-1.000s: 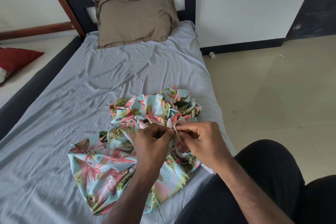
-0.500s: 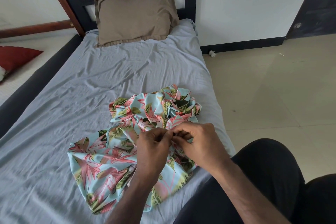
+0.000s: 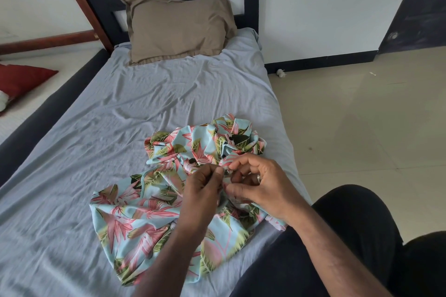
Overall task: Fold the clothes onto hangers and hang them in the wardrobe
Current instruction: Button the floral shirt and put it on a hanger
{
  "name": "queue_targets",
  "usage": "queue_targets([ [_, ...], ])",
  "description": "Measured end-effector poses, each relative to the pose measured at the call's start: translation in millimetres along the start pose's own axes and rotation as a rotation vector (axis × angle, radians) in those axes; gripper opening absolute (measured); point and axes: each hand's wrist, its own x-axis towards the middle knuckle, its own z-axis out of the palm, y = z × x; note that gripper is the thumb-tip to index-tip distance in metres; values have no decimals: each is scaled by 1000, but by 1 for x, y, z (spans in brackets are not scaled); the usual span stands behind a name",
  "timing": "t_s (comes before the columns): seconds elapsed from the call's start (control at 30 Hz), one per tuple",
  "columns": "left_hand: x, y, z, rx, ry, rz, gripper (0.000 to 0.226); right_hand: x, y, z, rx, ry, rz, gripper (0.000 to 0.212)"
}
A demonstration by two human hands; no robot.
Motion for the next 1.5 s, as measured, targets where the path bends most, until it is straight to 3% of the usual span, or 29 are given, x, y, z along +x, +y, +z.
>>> queue_targets([
  [0.07,14,-2,-16,165,-15,104,29,-2,3,-1,-203,2,67,25],
  [0.13,25,-1,-35,272,-173,146,34,-2,6,-5,-468,35,47,12],
  [0.23,32,1,-57,366,-535,1,32,2,6,-12,-488,114,6,4],
  [0.3,32,0,-65,523,-646,-11,22,4,5,-15,-476,169,-7,10],
  [0.37,37,-1,-74,651,-589,59,19,6,5,-18,-486,261,-6,12],
  [0.53,52,19,-119,514,-409,32,23,6,7,-35,-467,427,26,32],
  [0.6,53,31,-131,416,-426,17,6,6,6,-39,-295,378,112,29],
  [0.67,53,41,-137,344,-430,11,16,6,3,-42,-108,240,215,18],
  [0.73,53,49,-138,295,-376,29,18,6,2,-44,-111,103,250,6],
  [0.83,59,53,-137,264,-221,83,22,5,5,-43,-258,-6,263,5],
  [1.0,65,49,-126,208,-25,120,33,6,5,-37,-353,54,226,11],
  [1.23,19,33,-56,108,-30,51,16,4,5,-26,14,173,357,26],
  [1.3,5,28,-38,46,-22,6,24,5,6,-20,44,203,376,30],
  [1.43,-4,13,-16,257,78,104,18,3,1,-8,116,224,339,52],
  [1.5,-7,10,-9,259,116,90,21,2,-2,-4,160,209,325,38],
])
